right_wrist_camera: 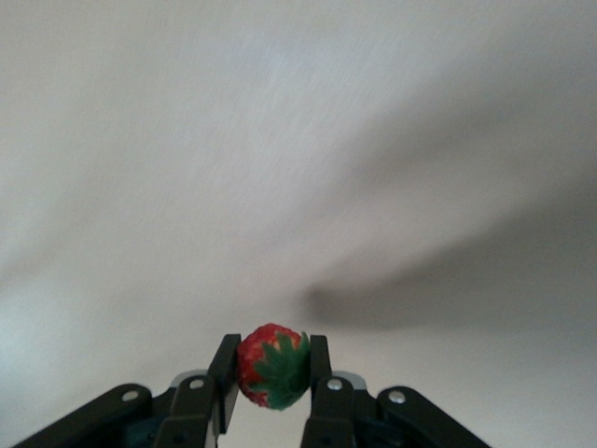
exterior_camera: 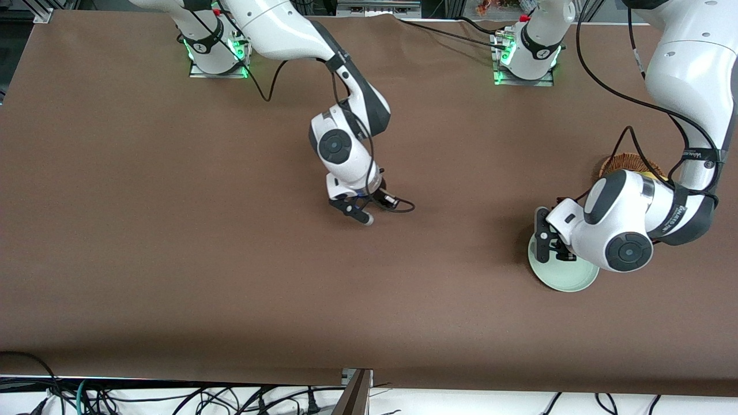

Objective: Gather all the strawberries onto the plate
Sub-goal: 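Carry the last strawberry to mid-table with the right gripper and release it, then grasp the mid-table strawberry with the left gripper while the right gripper returns to rest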

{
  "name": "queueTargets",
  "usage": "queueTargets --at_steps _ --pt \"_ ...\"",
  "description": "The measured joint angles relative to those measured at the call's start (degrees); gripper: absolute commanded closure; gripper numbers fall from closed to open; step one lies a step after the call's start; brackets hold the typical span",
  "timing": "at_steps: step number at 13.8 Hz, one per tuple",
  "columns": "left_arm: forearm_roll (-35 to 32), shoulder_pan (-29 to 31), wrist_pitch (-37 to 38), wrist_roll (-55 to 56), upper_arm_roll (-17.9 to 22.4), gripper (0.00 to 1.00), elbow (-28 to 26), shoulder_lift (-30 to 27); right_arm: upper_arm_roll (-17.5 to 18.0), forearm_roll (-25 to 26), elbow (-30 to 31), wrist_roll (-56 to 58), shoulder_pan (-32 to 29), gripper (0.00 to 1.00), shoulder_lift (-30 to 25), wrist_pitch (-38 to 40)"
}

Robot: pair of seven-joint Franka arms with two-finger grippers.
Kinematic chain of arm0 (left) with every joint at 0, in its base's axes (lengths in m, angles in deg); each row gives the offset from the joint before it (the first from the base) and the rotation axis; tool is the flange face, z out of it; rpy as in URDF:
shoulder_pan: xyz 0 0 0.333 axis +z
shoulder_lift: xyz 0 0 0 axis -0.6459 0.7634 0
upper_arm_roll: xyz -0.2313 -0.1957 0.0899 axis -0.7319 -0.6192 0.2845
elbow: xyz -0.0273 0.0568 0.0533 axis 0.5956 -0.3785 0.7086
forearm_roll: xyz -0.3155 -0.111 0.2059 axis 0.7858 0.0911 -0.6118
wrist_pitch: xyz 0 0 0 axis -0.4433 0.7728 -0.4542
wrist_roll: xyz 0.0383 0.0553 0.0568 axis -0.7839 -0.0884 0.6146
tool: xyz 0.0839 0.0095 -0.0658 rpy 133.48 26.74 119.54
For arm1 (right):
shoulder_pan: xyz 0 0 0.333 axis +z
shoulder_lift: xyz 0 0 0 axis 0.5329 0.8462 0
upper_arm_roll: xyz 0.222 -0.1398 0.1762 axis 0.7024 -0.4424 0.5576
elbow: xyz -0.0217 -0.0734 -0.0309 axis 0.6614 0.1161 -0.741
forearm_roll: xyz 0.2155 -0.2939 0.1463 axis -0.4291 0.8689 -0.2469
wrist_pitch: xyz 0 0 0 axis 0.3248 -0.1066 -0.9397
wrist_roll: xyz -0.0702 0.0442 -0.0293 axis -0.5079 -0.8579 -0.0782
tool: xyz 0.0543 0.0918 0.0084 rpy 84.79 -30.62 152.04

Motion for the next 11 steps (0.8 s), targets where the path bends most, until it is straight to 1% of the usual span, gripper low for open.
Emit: queueTargets --at_steps 2,3,4,7,9,10,11 --pt "0.0 -0.3 0.5 1.1 -0.6 0.0 0.0 0.0 0.7 0.0 -0.5 -0.3 1.5 0.68 1.2 -2.9" --pt "0.0 -0.4 0.5 1.2 -0.6 0.0 -0.1 0.0 0.7 0.0 -0.9 -0.5 2.3 0.52 2.0 -3.9" --pt "0.0 -0.4 0.5 1.2 -0.6 0.0 -0.1 0.0 0.7 0.0 -1.5 -0.6 2.9 0.02 2.7 -4.6" --pt "0.0 -0.5 0.6 1.2 -0.6 0.0 -0.1 0.0 0.6 0.2 -2.4 -0.4 3.3 0.0 4.3 -6.2" --pt "0.0 -0.7 0.6 1.3 -0.6 0.0 -0.1 0.0 -0.2 1.3 -3.8 0.0 3.2 0.0 4.2 -5.7" --pt "0.2 -0.9 0.6 1.9 -0.7 0.0 -0.1 0.0 -1.2 2.2 -5.3 0.1 3.1 0.0 4.0 -3.5" --pt "0.6 -1.2 0.6 3.2 -0.7 0.0 -0.1 0.0 -2.8 2.8 -7.4 0.8 2.7 0.0 3.6 0.8"
